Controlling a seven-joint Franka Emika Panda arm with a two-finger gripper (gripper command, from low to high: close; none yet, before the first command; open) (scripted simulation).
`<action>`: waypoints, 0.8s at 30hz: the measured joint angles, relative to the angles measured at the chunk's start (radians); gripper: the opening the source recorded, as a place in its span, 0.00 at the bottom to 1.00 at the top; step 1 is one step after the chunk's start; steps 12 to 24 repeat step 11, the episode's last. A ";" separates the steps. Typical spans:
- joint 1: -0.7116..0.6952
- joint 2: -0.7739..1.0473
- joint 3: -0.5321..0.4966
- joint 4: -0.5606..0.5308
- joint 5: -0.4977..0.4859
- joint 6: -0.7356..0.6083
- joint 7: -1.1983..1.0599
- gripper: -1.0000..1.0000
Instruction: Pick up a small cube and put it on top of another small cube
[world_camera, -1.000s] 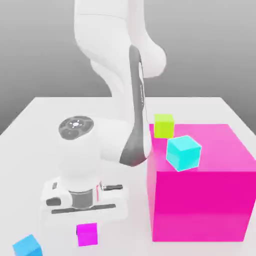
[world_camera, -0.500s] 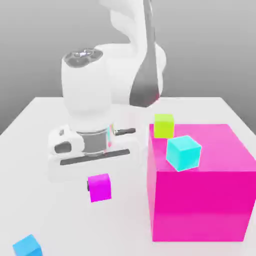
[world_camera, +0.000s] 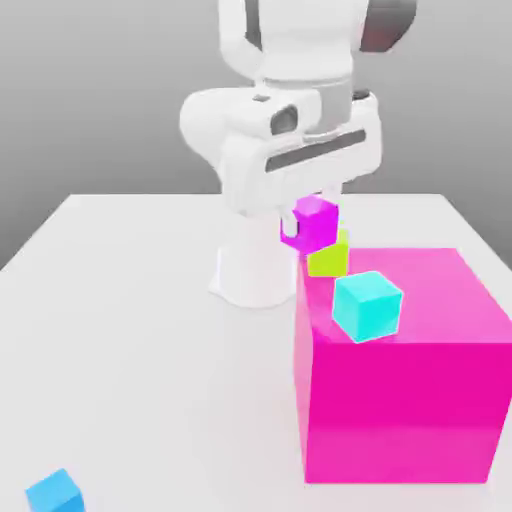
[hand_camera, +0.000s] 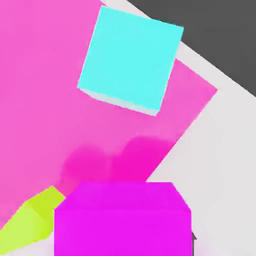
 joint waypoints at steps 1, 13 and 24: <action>0.013 -0.036 0.005 -0.005 0.002 -0.031 -0.010 0.00; 0.046 -0.076 0.060 -0.134 -0.004 0.073 -0.022 1.00; 0.046 -0.076 0.060 -0.134 -0.004 0.073 -0.022 1.00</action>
